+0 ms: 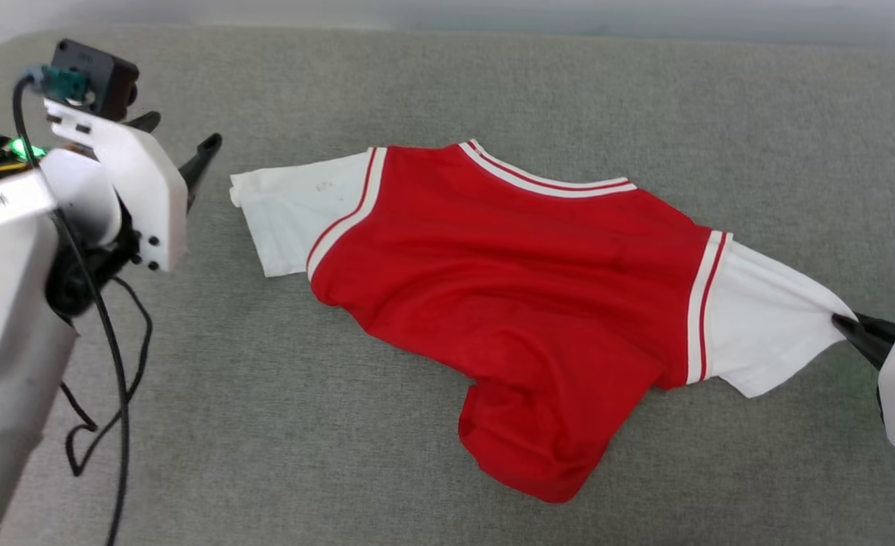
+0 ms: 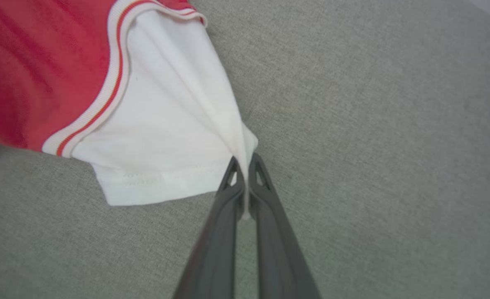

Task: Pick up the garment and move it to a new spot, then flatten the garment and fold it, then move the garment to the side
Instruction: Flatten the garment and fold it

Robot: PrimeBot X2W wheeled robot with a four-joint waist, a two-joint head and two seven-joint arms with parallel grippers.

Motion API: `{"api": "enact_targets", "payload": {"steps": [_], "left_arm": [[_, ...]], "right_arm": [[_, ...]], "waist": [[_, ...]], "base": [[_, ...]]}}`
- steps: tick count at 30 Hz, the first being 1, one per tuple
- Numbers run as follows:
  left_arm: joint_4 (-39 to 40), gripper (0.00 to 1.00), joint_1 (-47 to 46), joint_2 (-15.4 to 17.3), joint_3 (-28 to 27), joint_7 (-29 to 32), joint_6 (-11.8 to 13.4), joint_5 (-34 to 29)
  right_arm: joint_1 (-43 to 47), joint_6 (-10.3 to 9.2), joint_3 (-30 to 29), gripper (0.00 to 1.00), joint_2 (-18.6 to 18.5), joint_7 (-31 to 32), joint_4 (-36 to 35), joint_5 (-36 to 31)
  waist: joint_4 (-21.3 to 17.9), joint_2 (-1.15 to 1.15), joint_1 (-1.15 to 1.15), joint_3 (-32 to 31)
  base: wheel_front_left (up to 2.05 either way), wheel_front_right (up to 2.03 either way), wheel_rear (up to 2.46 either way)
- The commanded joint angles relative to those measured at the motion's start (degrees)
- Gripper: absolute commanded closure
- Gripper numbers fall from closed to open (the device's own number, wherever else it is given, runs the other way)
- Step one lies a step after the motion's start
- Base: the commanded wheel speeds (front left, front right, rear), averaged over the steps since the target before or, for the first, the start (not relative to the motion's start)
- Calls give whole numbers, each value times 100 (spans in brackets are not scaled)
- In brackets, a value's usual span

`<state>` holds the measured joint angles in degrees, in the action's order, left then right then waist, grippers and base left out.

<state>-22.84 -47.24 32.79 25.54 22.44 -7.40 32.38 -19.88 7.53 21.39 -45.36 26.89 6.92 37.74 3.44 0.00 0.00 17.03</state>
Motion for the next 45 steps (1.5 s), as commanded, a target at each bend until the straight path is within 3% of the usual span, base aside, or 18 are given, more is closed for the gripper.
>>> {"api": "enact_targets", "payload": {"steps": [1, 6, 13, 20, 29, 30, 35, 45], "left_arm": [[-75, 0, -128, 81, 89, 187, 0, 145], [-386, 0, -715, 347, 530, 1154, 0, 808], [-818, 0, -1330, 552, 1034, 2192, -1, 1270], [-1224, 0, -1618, 643, 1439, 2628, -1, 1427], [-1588, 1, -1306, 448, 1963, 2899, -2, 1804], [-1606, 100, -1280, 429, 2032, 2883, -2, 1818], [-1635, 100, -1381, 459, 2242, 2562, -2, 1739], [-1467, 100, -1862, 640, 2482, 734, -1, 1477]], "right_arm": [[29, -8, -47, 100, 49, 34, -71, -43], [-62, -8, -204, 100, 190, 165, -347, -231], [-183, -8, -294, 100, 352, 278, -658, -402], [-296, -8, -300, 100, 419, 340, -831, -510], [-380, -9, -325, 100, 450, 339, -888, -571], [-403, -9, -316, 100, 463, 324, -896, -575], [-465, -8, -239, 100, 508, 292, -865, -578], [-697, -7, -229, 100, 459, -106, -660, -704]], "waist": [[-117, 0, 0, 153], [-293, 0, 0, 472], [-531, 0, 0, 899], [-703, 0, 0, 1228], [-757, 0, 0, 1409], [-758, 0, 0, 1416], [-701, 0, 0, 1343], [-414, 0, 0, 591]], "base": [[0, 0, 0], [0, 0, 0], [0, 0, 0], [0, 0, 0], [0, 0, 0], [0, 0, 0], [0, 0, 0], [0, 0, 0]]}}
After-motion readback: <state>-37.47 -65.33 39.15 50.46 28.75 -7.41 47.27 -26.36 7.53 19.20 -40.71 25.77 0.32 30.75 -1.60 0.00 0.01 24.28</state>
